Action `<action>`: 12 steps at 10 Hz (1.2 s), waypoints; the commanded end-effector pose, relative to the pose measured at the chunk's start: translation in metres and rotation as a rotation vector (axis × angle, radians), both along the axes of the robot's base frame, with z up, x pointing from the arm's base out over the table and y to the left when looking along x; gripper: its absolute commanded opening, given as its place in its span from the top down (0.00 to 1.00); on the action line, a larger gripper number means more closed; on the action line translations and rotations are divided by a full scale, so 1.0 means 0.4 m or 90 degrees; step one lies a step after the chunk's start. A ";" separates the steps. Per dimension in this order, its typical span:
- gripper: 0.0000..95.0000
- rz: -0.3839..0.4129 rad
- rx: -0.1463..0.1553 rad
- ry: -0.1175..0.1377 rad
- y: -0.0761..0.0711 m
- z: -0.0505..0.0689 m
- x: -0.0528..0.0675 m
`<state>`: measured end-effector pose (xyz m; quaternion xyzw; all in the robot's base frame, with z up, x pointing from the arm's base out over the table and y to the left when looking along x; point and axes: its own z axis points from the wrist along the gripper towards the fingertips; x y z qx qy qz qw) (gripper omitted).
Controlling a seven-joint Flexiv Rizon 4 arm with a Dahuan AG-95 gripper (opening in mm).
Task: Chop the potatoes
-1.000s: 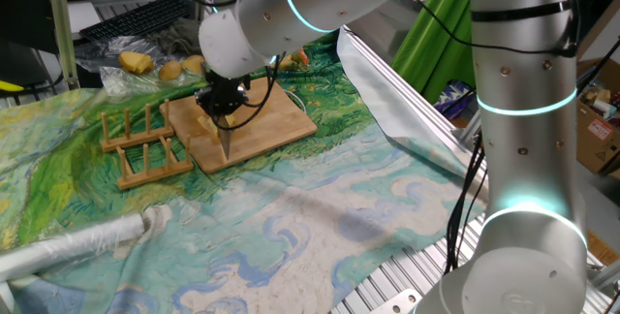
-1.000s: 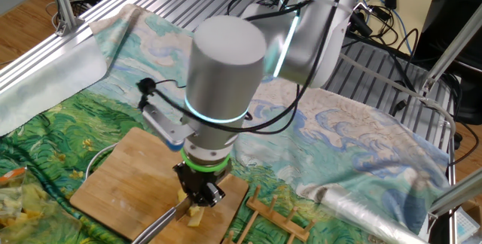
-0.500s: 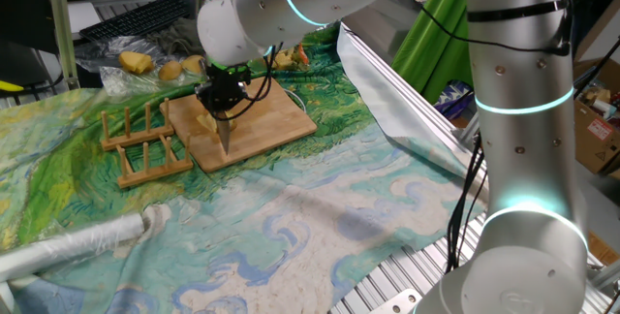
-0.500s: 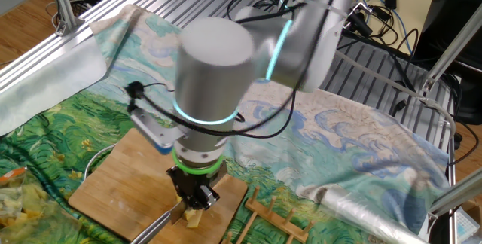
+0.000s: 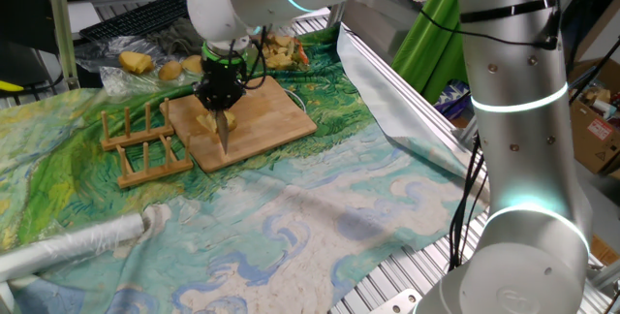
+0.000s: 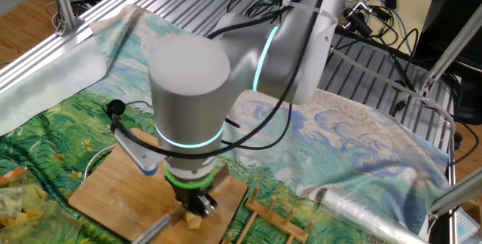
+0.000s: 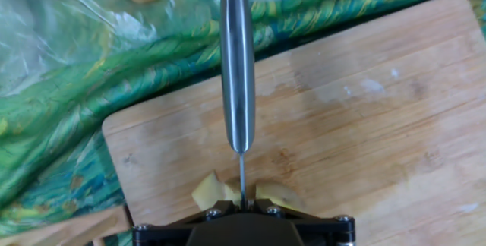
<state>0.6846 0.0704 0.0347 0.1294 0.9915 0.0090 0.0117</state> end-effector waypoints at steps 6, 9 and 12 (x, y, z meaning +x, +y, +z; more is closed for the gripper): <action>1.00 -0.016 0.005 0.005 -0.004 0.047 -0.008; 1.00 -0.019 0.005 0.016 -0.002 0.058 -0.002; 1.00 -0.003 -0.002 0.020 -0.020 0.079 -0.003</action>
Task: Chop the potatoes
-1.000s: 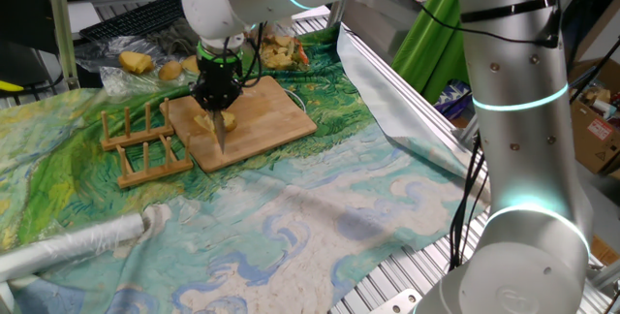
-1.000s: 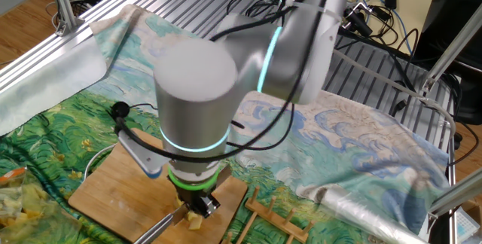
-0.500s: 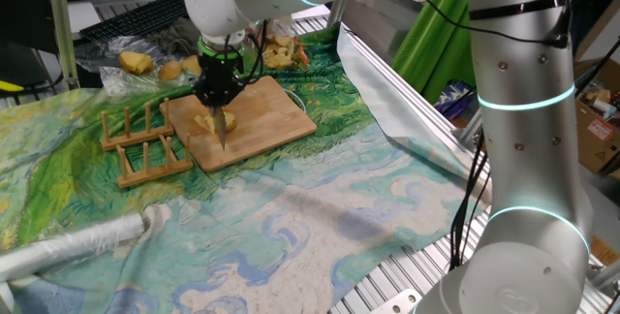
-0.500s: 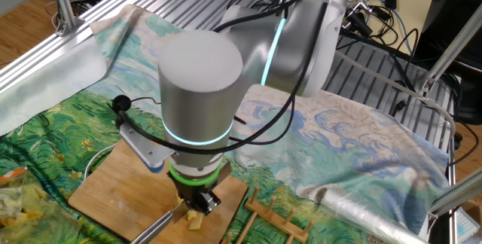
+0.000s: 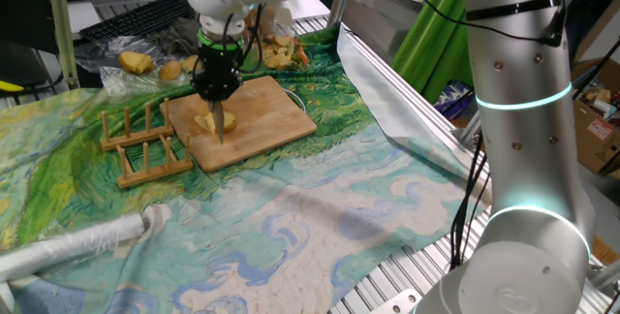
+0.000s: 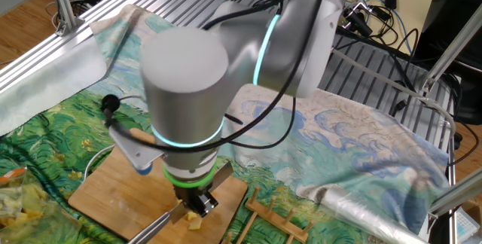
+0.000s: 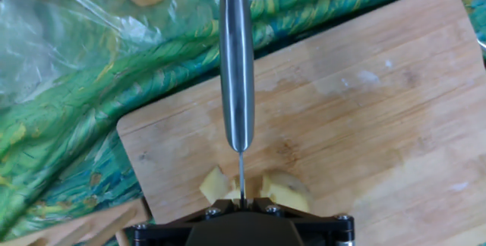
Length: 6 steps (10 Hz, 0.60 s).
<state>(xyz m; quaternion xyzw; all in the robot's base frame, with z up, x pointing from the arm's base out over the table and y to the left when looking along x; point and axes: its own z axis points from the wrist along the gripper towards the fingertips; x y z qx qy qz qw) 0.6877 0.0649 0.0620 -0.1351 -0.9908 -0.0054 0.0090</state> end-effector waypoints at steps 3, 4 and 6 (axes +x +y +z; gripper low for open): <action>1.00 0.031 -0.005 -0.011 -0.050 0.033 -0.017; 1.00 0.043 -0.004 -0.010 -0.072 0.038 -0.020; 1.00 0.090 -0.024 -0.015 -0.135 0.029 -0.027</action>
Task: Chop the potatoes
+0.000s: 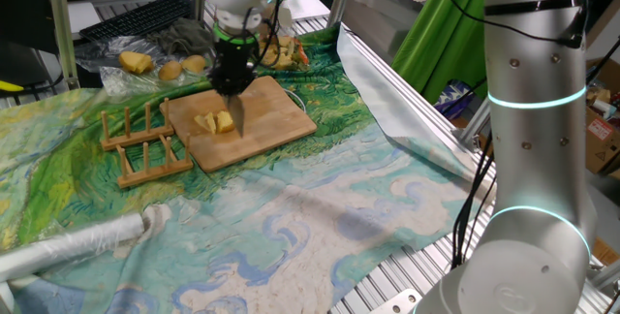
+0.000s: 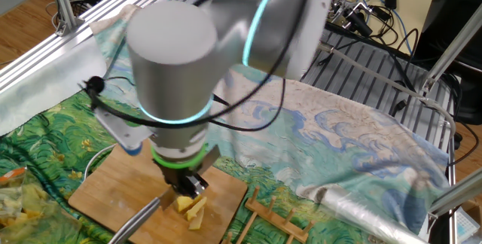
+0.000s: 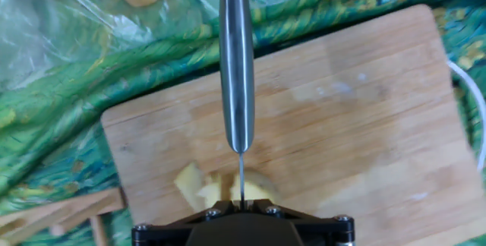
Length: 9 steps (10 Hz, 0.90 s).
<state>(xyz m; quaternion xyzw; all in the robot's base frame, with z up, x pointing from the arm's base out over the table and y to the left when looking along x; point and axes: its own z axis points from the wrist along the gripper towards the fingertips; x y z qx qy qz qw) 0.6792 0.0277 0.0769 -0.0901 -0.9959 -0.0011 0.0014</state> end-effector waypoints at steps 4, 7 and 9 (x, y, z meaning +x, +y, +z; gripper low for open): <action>1.00 0.060 -0.006 -0.027 -0.107 -0.060 -0.001; 1.00 0.059 0.009 -0.045 -0.117 -0.123 0.000; 1.00 0.057 0.010 -0.041 -0.118 -0.130 0.000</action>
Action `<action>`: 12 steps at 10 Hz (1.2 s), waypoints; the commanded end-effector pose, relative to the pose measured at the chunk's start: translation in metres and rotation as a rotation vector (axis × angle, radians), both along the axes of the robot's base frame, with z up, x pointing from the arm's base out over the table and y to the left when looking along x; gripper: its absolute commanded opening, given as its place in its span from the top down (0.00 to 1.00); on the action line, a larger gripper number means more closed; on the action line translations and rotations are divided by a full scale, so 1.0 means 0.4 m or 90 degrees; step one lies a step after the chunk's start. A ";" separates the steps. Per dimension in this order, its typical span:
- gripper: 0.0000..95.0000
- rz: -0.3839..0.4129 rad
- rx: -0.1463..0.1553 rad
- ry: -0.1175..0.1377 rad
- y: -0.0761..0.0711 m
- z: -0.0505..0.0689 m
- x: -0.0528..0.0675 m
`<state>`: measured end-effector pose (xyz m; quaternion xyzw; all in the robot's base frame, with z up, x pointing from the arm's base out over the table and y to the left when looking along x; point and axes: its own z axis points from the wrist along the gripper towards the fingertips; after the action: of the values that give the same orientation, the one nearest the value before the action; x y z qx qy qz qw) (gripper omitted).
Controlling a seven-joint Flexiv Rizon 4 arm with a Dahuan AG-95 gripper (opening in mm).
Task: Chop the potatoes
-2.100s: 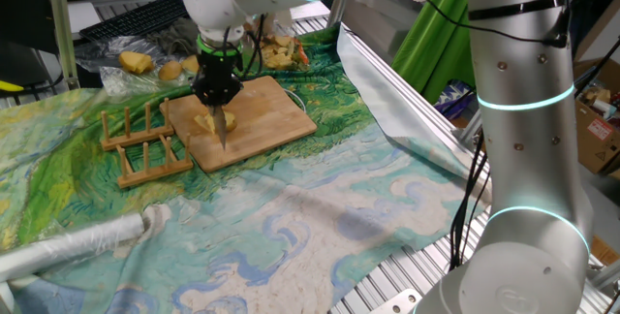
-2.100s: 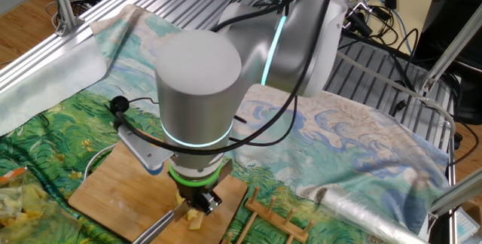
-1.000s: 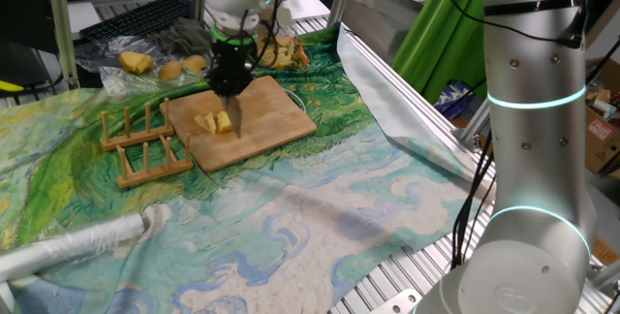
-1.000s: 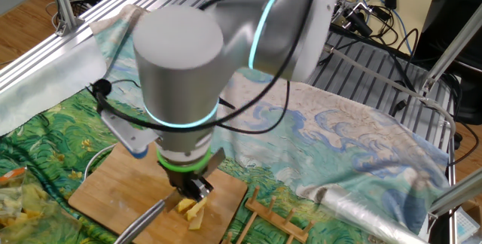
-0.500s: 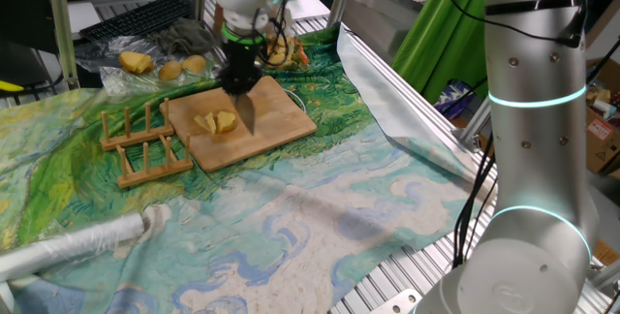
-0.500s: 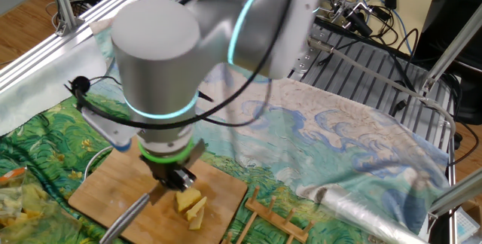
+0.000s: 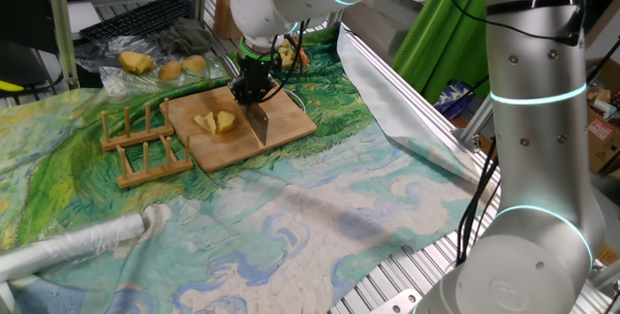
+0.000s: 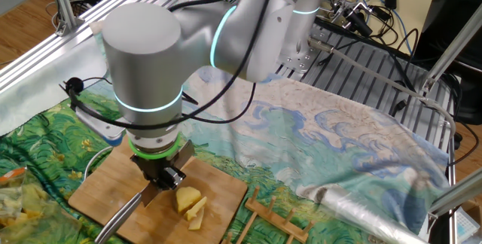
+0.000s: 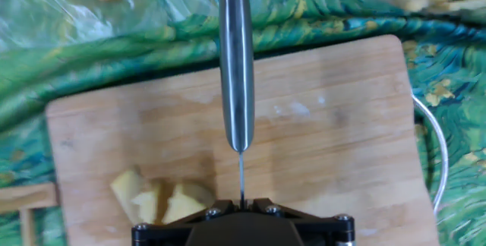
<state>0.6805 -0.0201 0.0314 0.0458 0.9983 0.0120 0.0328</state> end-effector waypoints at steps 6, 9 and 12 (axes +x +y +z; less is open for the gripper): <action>1.00 -0.001 0.000 0.006 0.004 -0.002 -0.007; 1.00 -0.023 -0.003 0.015 0.031 0.042 -0.009; 1.00 -0.047 -0.006 0.028 0.059 0.062 -0.020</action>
<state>0.6708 0.0034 0.0546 0.0820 0.9965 0.0030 0.0142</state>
